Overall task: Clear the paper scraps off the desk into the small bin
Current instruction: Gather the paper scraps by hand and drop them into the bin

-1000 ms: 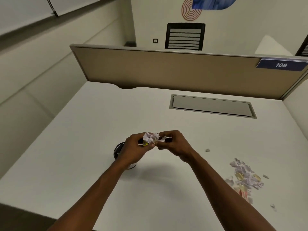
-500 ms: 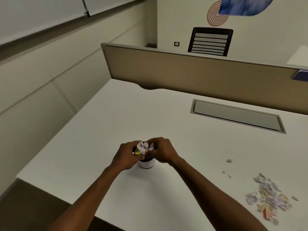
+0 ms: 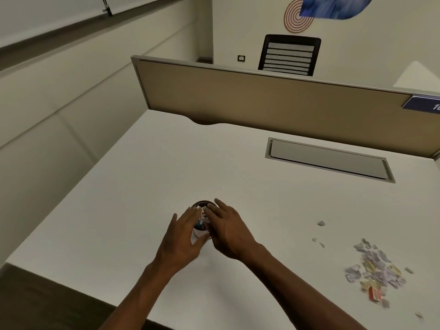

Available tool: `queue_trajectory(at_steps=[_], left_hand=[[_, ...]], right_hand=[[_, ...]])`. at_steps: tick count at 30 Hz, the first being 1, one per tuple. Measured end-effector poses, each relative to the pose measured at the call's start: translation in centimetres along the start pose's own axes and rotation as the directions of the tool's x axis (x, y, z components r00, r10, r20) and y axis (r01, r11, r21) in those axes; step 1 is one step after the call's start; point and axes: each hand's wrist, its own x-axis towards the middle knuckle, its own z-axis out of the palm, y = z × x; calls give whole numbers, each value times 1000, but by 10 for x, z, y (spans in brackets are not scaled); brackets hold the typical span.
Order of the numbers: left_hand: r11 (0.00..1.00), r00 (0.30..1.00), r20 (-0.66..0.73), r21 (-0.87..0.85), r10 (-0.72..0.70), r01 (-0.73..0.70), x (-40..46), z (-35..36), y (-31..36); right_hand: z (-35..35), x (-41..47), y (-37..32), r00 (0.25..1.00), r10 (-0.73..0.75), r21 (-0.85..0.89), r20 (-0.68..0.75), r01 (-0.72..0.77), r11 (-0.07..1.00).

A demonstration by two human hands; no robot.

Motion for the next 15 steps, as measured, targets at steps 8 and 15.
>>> queue_trajectory(at_steps=[8, 15], left_hand=[[951, 988, 98, 273, 120, -143, -5, 20, -19], [974, 970, -91, 66, 224, -218, 5, 20, 14]], right_hand=[[14, -8, 11, 998, -5, -91, 57, 10, 996], [10, -36, 35, 942, 234, 171, -239, -197, 965]])
